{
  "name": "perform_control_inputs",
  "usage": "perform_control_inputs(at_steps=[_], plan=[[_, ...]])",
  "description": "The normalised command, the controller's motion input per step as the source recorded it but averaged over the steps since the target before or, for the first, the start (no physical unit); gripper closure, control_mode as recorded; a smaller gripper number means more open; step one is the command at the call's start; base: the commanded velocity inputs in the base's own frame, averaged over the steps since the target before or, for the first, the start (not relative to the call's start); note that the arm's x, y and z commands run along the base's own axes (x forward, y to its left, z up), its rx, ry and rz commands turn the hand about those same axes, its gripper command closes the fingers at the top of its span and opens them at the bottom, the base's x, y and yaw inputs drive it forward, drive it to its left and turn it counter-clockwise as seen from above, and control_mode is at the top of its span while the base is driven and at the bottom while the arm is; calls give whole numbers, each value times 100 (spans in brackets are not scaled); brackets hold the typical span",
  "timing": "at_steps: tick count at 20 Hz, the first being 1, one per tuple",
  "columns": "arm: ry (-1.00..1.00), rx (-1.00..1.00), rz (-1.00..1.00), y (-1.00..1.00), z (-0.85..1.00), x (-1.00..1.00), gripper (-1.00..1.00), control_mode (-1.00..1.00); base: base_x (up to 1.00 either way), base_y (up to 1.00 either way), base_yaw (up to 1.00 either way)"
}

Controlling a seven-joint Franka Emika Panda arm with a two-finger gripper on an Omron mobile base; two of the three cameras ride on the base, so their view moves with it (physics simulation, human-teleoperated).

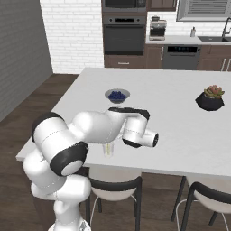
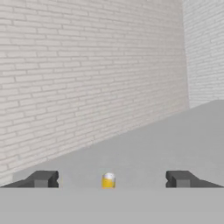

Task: Take a straw from the drawer in front and place it inside the glass cup on the dining counter.

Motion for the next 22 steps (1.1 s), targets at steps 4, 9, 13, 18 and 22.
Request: perform_control_inputs(at_steps=[4,9,13,18,22], plan=[[0,-7,0,0,22,0,-100,-100,0,0,0],[-4,-8,0,0,46,-37,-100,-100,0,0,0],[-13,-13,-2,0,68,-97,-100,-100,0,0,0],[-15,-19,-6,16,65,-100,-100,-100,0,0,0],[-6,-26,-1,58,58,-72,-100,-100,0,0,0]])
